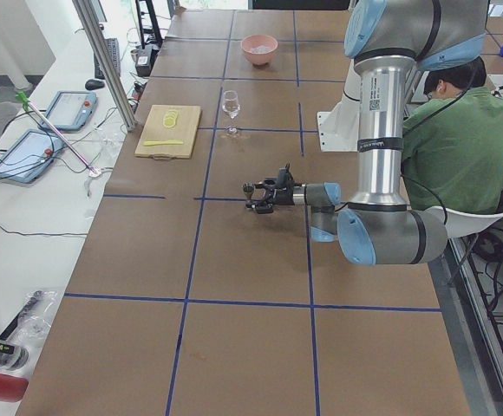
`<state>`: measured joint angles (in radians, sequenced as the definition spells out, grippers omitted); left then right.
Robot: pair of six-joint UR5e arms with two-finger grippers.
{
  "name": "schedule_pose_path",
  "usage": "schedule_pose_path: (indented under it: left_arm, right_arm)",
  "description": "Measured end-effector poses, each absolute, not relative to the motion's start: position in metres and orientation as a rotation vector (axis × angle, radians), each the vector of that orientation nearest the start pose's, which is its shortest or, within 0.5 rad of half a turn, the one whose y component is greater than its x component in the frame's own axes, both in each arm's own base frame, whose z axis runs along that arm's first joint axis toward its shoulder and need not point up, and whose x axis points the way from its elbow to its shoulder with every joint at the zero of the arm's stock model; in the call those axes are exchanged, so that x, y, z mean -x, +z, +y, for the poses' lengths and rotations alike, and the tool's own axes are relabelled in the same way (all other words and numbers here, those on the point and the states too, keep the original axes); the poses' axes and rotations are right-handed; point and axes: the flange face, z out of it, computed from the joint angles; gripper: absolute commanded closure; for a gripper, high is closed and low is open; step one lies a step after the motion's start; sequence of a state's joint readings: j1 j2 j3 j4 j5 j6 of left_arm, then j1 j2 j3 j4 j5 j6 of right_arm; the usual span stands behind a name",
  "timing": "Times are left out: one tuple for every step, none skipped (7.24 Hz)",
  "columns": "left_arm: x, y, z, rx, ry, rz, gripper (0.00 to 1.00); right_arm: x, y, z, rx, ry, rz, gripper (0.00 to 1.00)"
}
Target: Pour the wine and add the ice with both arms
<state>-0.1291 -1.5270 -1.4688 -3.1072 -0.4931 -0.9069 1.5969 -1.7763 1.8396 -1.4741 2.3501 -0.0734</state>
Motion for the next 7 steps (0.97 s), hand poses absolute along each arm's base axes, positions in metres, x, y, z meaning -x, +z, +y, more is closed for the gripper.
schedule_pose_path:
  left_arm:
    - [-0.4045,0.555,-0.2758,-1.27,-0.314,0.785,0.04]
    - [-0.4048,0.556,-0.2762,-1.268,-0.311,0.784,0.15]
    - [-0.4045,0.5568,-0.277,-1.265,-0.314,0.788,0.27]
    - [-0.4032,0.5579,-0.278,-1.258,-0.323,0.797,0.45]
    - [-0.4016,0.5591,-0.279,-1.251,-0.336,0.806,0.53]
    - [-0.4002,0.5599,-0.2798,-1.246,-0.35,0.815,0.56]
    - [-0.3998,0.5601,-0.2801,-1.242,-0.359,0.822,0.56]
  right_arm:
    - [-0.0741,0.608,-0.4126,-0.19,-0.107,-0.769,0.0]
    - [-0.0741,0.608,-0.4126,-0.19,-0.107,-0.769,0.0]
    - [-0.0741,0.608,-0.4126,-0.19,-0.107,-0.769,0.0]
    - [-0.0741,0.6079,-0.4127,-0.19,-0.108,-0.769,0.0]
    - [-0.0741,0.6076,-0.413,-0.191,-0.108,-0.769,0.0]
    - [-0.0741,0.6071,-0.4132,-0.192,-0.108,-0.769,0.0]
    - [-0.0741,0.6068,-0.4132,-0.193,-0.108,-0.769,0.0]
